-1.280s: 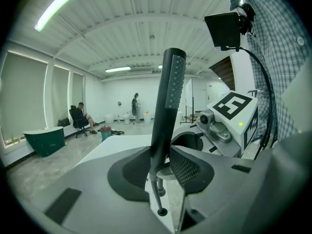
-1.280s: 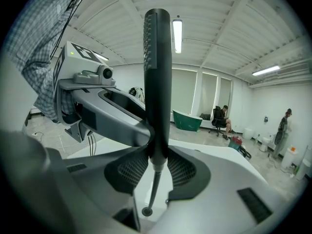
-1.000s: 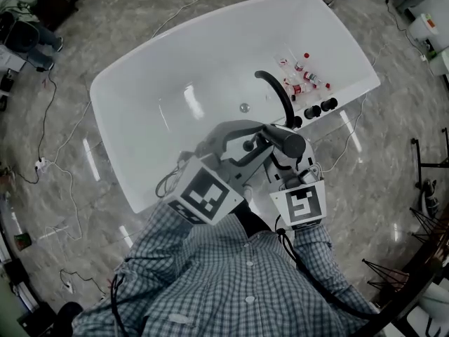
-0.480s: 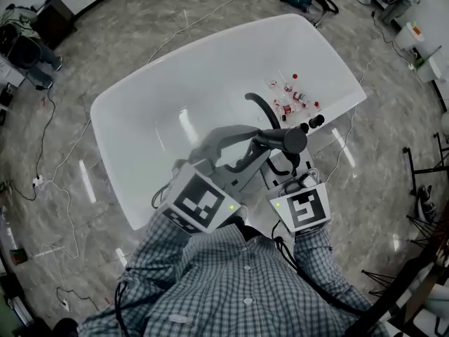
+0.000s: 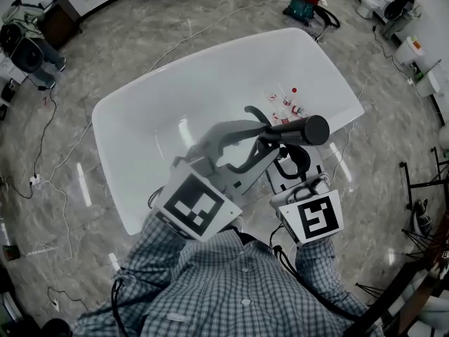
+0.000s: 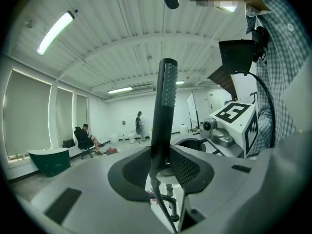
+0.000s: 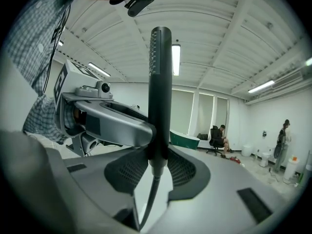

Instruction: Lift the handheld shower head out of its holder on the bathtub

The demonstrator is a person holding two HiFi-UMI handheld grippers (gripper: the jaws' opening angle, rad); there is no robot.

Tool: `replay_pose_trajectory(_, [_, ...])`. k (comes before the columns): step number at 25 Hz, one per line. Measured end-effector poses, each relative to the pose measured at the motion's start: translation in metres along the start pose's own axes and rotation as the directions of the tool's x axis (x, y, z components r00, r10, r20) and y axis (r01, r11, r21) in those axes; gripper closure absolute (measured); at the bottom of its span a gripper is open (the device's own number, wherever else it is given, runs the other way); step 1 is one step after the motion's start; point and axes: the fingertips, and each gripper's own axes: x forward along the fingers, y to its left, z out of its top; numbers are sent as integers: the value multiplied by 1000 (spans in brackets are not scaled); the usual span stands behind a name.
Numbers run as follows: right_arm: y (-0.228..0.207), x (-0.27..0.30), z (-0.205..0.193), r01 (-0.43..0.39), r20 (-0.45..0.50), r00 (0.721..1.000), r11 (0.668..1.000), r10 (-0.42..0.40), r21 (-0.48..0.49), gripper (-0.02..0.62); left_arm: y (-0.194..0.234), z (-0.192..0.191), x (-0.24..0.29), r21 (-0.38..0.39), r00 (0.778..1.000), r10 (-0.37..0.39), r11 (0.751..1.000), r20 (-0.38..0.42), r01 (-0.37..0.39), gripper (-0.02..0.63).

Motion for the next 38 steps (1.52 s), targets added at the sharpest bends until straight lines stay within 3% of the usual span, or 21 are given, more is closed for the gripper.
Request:
replay_pose_trajectory(14, [-7,2,46,-1,77,997,1000,1,0,474,14,43,-12,66,998,32,997,62,-36,499])
replay_pose_trajectory(38, [-9,1,44,4,62,998,1000,-3,-28,474,13,43,-12,56,995,31,998,93,-37,499])
